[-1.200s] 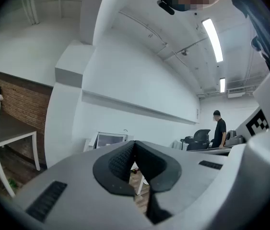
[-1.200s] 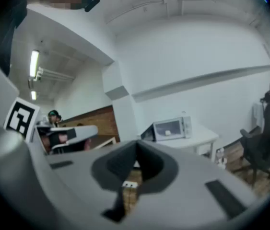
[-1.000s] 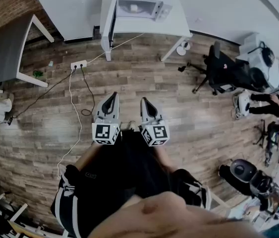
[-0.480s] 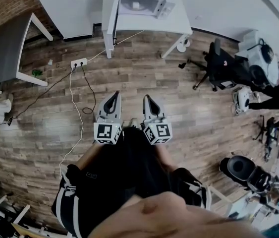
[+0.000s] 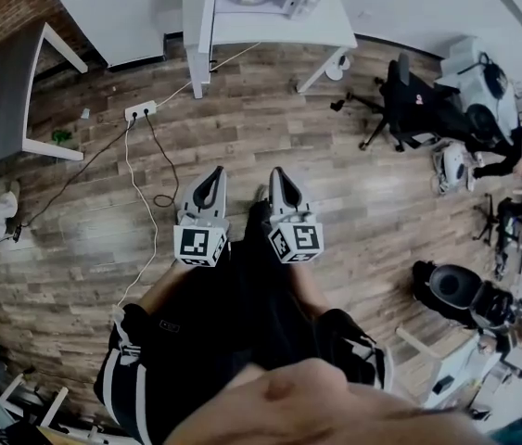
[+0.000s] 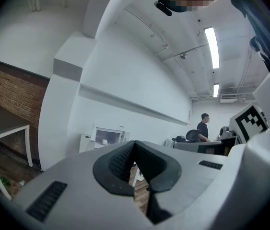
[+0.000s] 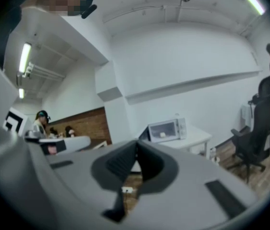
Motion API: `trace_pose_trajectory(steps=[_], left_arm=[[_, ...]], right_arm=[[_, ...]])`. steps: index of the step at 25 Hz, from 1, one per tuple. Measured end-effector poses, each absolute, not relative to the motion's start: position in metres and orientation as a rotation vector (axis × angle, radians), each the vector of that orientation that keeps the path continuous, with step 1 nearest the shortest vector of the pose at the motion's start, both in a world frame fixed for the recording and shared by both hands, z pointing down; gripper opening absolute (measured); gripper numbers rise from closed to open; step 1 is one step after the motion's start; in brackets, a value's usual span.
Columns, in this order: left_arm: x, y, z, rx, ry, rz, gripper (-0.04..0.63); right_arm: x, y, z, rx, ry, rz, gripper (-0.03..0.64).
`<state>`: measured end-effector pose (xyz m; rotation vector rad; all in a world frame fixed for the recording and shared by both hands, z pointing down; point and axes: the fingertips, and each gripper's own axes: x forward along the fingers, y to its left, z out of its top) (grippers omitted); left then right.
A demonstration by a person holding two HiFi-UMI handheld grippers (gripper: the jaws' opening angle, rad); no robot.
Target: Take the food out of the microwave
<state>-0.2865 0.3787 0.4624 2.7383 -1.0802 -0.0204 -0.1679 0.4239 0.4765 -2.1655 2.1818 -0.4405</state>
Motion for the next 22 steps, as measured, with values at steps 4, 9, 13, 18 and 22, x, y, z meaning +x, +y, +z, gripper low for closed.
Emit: trace_pose_trajectory(steps=[4,9,13,18,22], left_arm=[[-0.278,0.368,0.464,2.741,-1.075,-0.017,0.031],[-0.246,0.345,0.467,2.734,-1.099,-0.023,0.031],[-0.205,0.315,0.469,2.741,-1.123,-0.011,0.031],[-0.142,0.272,0.472,2.706,-1.170,0.008,0.031],[-0.095,0.239,0.471,2.671,-1.244,0.014,0.031]], right_arm=[[-0.156,0.407,0.479,-2.174,2.182,-0.422,0.031],[-0.129,0.378,0.476,-2.141,2.214,-0.376,0.031],[-0.091,0.343,0.473,-2.111,2.261,-0.346,0.031],[-0.031,0.298,0.472,-2.070,2.314,-0.350,0.031],[0.011,0.266,0.477,-2.011,2.389,-0.383,0.031]])
